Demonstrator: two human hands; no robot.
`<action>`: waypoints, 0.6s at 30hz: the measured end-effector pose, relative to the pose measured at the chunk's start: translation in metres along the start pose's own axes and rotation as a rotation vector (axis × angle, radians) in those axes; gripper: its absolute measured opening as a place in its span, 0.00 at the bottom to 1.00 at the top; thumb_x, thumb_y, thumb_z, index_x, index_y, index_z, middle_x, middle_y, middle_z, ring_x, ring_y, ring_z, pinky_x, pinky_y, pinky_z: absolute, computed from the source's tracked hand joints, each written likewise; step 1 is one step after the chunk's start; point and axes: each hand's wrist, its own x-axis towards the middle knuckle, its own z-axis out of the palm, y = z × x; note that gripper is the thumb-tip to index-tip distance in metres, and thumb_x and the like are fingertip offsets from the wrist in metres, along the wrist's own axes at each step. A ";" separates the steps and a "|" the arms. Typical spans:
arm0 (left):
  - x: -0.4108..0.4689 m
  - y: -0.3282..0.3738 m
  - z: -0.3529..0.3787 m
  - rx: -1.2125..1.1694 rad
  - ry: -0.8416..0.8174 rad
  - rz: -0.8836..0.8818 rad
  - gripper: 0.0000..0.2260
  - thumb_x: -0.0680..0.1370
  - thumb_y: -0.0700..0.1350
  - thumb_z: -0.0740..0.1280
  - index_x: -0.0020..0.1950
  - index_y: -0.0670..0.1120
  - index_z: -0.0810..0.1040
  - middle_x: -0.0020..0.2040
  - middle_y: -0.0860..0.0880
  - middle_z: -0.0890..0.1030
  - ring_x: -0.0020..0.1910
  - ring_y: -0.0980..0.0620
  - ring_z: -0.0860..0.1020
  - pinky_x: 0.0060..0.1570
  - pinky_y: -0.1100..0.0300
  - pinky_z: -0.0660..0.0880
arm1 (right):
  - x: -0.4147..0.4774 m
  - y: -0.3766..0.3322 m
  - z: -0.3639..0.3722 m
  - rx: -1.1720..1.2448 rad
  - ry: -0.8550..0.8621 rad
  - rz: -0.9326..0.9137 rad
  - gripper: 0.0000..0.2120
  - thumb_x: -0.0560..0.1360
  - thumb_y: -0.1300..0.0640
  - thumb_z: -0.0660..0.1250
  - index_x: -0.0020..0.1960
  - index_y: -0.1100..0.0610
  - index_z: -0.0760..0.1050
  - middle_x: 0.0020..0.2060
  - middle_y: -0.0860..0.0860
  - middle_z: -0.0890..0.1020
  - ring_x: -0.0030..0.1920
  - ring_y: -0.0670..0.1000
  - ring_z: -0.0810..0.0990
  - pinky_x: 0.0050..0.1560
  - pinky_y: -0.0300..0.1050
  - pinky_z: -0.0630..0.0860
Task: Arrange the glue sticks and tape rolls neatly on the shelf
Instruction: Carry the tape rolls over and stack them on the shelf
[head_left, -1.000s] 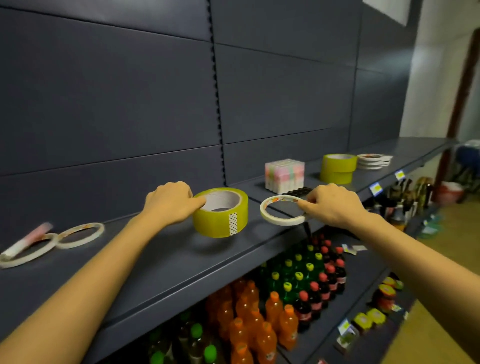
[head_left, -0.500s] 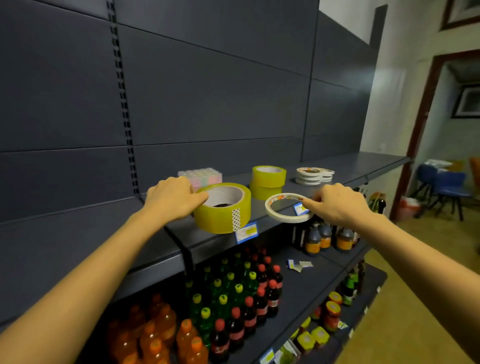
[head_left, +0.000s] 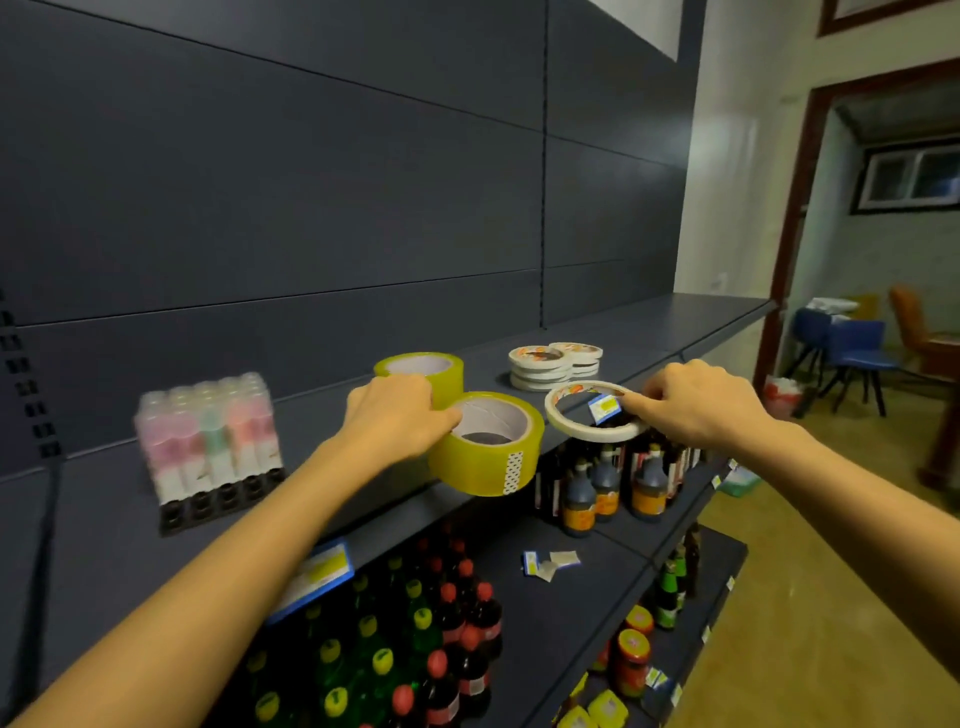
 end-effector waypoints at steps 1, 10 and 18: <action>0.012 0.006 0.005 0.009 0.005 0.004 0.21 0.75 0.56 0.60 0.26 0.46 0.64 0.28 0.50 0.67 0.37 0.45 0.70 0.32 0.58 0.60 | 0.012 0.008 0.004 -0.009 -0.009 -0.007 0.26 0.75 0.36 0.56 0.31 0.54 0.75 0.26 0.49 0.75 0.28 0.49 0.72 0.26 0.39 0.61; 0.090 0.046 0.036 0.135 0.056 0.012 0.19 0.77 0.56 0.59 0.29 0.48 0.65 0.28 0.52 0.67 0.36 0.48 0.71 0.36 0.57 0.65 | 0.120 0.071 0.032 0.070 -0.010 -0.029 0.23 0.76 0.36 0.56 0.37 0.51 0.79 0.30 0.49 0.77 0.33 0.51 0.75 0.30 0.41 0.66; 0.123 0.061 0.056 0.445 0.070 -0.103 0.15 0.77 0.55 0.58 0.36 0.46 0.66 0.37 0.48 0.73 0.43 0.44 0.75 0.37 0.58 0.62 | 0.204 0.091 0.073 0.108 0.011 -0.131 0.24 0.75 0.36 0.56 0.39 0.53 0.80 0.32 0.52 0.76 0.37 0.55 0.75 0.35 0.44 0.66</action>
